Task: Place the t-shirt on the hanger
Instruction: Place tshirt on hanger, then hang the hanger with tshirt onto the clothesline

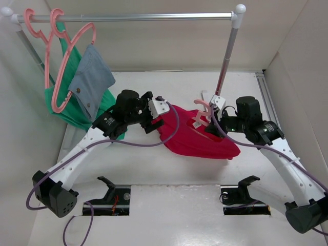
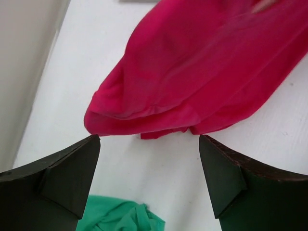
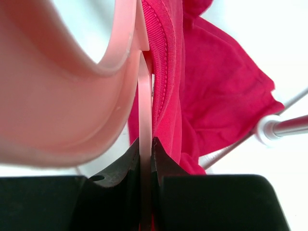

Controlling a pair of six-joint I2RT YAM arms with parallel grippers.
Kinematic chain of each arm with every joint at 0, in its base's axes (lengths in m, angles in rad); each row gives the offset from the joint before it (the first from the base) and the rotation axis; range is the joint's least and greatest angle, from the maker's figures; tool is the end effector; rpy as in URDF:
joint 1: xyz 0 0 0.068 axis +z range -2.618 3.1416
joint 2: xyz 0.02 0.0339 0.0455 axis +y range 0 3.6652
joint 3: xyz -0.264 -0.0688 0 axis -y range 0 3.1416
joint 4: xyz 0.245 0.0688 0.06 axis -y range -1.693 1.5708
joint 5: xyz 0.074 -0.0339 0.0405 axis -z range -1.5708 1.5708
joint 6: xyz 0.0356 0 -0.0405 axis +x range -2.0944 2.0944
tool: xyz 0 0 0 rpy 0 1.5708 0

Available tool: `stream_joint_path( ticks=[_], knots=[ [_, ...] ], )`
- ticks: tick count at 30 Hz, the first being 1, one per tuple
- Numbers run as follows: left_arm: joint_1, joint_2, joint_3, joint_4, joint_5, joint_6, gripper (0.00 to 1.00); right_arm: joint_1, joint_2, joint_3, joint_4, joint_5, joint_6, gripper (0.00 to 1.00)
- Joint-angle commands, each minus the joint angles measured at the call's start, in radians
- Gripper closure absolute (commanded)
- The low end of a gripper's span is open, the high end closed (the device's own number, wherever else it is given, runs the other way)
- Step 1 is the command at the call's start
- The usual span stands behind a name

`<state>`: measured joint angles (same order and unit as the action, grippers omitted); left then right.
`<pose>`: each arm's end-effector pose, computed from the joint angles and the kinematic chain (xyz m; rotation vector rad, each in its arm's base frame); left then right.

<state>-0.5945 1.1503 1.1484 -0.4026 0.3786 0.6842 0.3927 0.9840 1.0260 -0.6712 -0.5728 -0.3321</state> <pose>0.2045 -0.1542 0.3719 1.3562 1.4125 -0.3144 0.1775 0.0944 0.3424 -1.0565 1.8835 0.6616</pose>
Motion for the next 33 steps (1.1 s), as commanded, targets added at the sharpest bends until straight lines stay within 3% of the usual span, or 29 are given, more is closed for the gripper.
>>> stream_joint_path(
  ticks=[1, 7, 12, 18, 19, 21, 33],
  knots=[
    [0.001, -0.008, -0.074, 0.162, -0.139, -0.110, 0.19, -0.003, -0.045, 0.098, -0.028, -0.098, -0.027, 1.00],
    [0.001, 0.025, -0.087, 0.252, -0.034, -0.272, 0.22, -0.003, -0.067, 0.108, -0.028, -0.116, -0.027, 1.00],
    [0.001, 0.048, -0.159, 0.386, -0.102, -0.403, 0.32, -0.003, -0.076, 0.098, -0.019, -0.136, -0.027, 1.00],
    [0.001, 0.048, -0.168, 0.420, -0.026, -0.436, 0.63, -0.003, -0.108, 0.077, 0.001, -0.136, -0.008, 1.00],
    [0.001, 0.048, -0.168, 0.420, -0.015, -0.458, 0.79, -0.003, -0.108, 0.077, 0.001, -0.136, -0.008, 1.00],
    [0.001, 0.048, -0.168, 0.433, -0.030, -0.483, 1.00, -0.003, -0.108, 0.077, 0.012, -0.136, 0.001, 1.00],
    [0.024, 0.017, -0.075, 0.321, -0.020, -0.437, 1.00, -0.024, -0.117, 0.068, -0.082, -0.013, 0.001, 1.00]
  ],
)
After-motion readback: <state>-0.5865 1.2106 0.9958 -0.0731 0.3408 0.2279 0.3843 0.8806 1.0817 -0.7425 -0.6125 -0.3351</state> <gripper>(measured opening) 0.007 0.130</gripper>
